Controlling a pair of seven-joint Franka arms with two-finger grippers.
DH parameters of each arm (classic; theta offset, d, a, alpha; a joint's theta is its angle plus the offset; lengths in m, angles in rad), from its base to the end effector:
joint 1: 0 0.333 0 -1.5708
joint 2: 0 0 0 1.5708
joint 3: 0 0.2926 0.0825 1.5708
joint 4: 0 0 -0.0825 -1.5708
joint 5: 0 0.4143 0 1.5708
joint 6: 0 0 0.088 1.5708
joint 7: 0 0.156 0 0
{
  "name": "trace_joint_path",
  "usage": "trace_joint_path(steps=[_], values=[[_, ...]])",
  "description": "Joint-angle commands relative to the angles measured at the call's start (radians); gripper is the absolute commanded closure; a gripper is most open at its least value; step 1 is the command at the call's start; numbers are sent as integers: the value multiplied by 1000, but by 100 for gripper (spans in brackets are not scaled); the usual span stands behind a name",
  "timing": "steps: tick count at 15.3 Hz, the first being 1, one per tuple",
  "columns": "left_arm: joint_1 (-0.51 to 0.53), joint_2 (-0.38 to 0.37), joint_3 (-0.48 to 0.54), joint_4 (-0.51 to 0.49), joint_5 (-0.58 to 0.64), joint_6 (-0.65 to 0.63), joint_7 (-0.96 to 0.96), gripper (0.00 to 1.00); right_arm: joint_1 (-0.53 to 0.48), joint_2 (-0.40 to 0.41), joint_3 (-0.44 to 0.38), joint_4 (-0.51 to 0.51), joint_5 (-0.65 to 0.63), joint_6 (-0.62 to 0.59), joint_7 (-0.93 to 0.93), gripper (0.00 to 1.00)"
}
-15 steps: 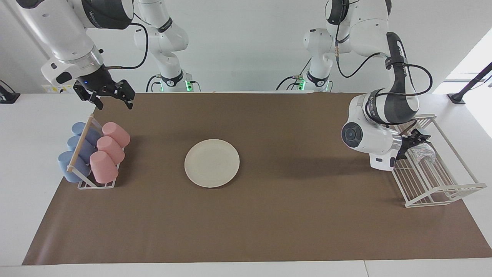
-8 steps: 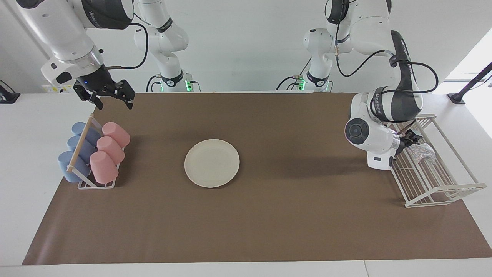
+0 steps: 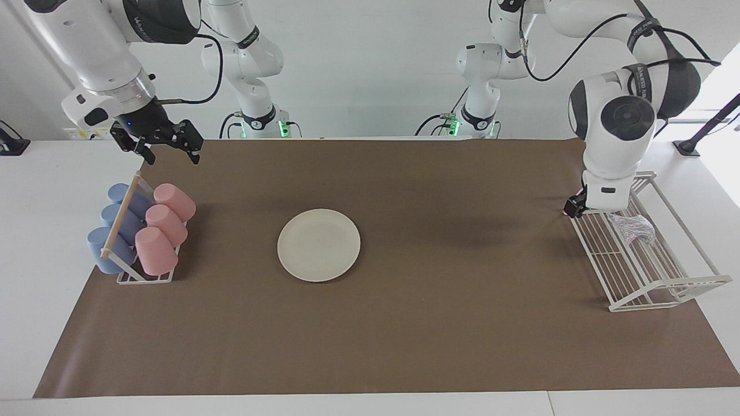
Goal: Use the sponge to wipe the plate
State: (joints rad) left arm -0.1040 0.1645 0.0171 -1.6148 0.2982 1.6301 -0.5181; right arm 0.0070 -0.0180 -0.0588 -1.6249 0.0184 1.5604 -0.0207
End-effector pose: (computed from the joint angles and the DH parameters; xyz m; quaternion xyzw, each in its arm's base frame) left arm 0.6184 -0.0099 0.4424 -0.9674 -0.1915 0.0261 0.1638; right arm 0.5743 -0.0271 0.5346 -0.9996 0.0156 0.0229 0.0106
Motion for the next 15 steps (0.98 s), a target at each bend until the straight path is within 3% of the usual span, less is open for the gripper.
trace_joint_path(steps=[1, 4, 7, 10, 12, 15], values=[[52, -104, -6, -30, -157, -48, 82, 0, -2, -11, 4, -6, -12, -14, -5, 0], [56, -186, -6, -42, -218, -146, 223, 0, -4, -11, 4, -6, -14, -16, 1, 0], [56, -258, -5, -65, -261, -165, 407, 0, -2, -11, 4, -6, -12, -19, 15, 0], [58, -214, -5, 16, -292, -162, 406, 0, -4, -11, 4, -6, -14, -19, 15, 0], [58, -200, -5, 67, -327, -244, 406, 0, -4, -11, 4, -6, -14, -20, 15, 0], [56, -195, -3, 70, -329, -274, 406, 0, -4, -11, 4, -4, -12, -33, 16, 0]])
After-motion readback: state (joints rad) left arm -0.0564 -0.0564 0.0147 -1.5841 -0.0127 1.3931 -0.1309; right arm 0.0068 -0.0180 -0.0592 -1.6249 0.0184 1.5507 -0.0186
